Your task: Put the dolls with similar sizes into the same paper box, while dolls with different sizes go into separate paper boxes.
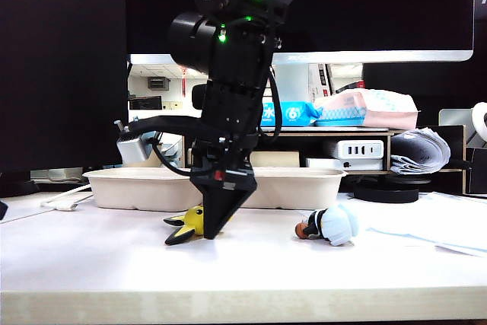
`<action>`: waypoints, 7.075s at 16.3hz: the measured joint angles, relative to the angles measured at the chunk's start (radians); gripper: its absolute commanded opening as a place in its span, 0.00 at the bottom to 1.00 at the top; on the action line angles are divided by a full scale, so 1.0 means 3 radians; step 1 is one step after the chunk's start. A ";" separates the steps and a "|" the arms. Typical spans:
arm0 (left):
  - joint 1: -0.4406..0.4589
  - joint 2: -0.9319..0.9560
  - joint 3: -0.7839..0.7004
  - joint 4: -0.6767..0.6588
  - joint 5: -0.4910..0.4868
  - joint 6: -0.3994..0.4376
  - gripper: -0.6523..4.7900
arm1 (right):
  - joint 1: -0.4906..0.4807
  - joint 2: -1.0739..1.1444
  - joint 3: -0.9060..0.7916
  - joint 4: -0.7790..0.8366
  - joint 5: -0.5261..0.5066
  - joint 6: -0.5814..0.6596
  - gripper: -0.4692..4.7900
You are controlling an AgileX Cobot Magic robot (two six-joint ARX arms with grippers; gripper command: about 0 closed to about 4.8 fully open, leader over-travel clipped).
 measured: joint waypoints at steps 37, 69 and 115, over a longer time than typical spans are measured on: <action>0.1071 -0.0889 0.0000 0.0088 -0.0011 0.0001 0.11 | -0.0085 0.0231 0.0317 0.3084 0.0512 0.1788 0.57; -0.0515 -0.0261 0.0000 -0.0025 -0.0011 0.0001 0.11 | -0.0357 -0.0706 -0.0875 -0.0434 0.0576 0.2810 0.67; 0.1228 -0.1133 0.0000 -0.0029 0.0014 0.0001 0.11 | -0.0411 0.0632 0.1340 0.0932 -0.0698 0.3001 0.27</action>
